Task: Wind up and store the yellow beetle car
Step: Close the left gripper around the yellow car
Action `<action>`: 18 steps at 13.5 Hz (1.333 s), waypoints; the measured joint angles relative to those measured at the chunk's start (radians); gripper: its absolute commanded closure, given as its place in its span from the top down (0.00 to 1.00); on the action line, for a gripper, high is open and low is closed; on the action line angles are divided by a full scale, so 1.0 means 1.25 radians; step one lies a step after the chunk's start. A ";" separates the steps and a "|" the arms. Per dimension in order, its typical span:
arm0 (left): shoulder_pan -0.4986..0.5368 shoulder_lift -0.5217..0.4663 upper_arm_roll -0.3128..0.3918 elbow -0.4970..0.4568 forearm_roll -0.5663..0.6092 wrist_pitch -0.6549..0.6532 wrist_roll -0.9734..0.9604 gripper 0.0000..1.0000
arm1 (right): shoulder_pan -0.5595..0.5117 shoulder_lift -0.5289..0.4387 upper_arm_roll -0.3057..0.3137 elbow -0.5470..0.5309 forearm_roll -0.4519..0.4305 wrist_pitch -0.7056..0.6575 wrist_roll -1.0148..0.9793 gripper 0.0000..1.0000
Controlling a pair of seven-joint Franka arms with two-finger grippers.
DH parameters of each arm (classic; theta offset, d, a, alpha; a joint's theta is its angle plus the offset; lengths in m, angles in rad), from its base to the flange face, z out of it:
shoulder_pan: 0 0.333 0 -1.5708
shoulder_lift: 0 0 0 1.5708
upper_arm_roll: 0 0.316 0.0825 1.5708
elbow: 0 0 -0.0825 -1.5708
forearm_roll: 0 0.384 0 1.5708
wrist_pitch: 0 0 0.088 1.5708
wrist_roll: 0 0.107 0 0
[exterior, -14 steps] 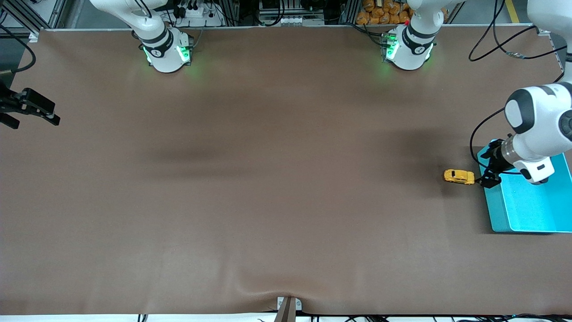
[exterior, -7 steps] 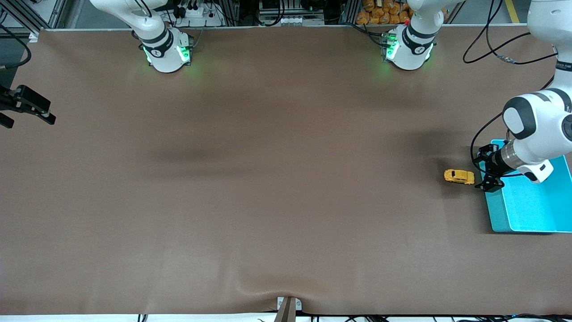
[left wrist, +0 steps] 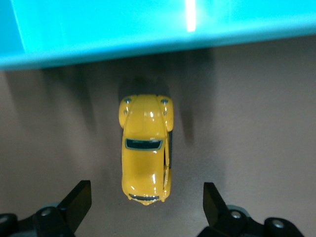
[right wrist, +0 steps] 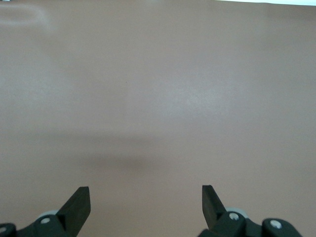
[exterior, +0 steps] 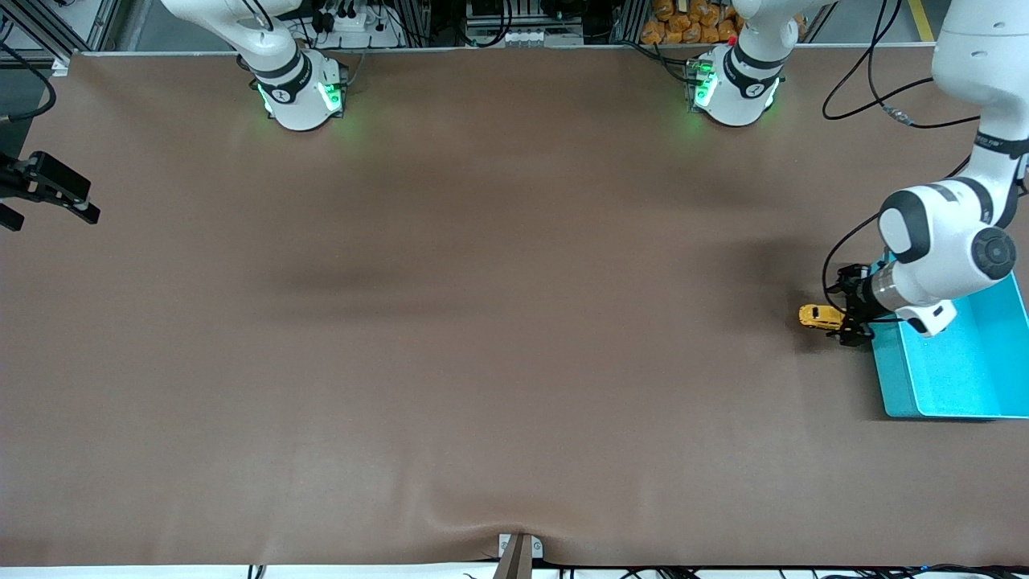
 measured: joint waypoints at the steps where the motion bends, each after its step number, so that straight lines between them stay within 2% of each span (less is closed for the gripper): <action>1: -0.001 0.007 0.000 0.000 0.007 0.003 0.000 1.00 | 0.001 0.000 0.000 0.000 0.000 0.000 0.000 1.00; 8: 0.001 0.032 0.003 0.000 0.056 0.024 0.004 1.00 | 0.007 0.001 0.000 0.001 0.000 0.000 0.000 1.00; 9: 0.001 0.036 0.003 0.000 0.066 0.028 0.004 0.40 | 0.007 0.001 0.000 0.002 0.000 0.000 0.000 1.00; 10: 0.002 0.039 0.004 -0.001 0.070 0.033 0.004 0.00 | 0.007 0.001 0.000 0.002 0.000 0.000 0.000 1.00; 18: 0.000 0.024 -0.001 0.004 0.102 0.042 0.005 0.00 | 0.009 0.002 -0.001 0.002 0.000 0.000 0.000 1.00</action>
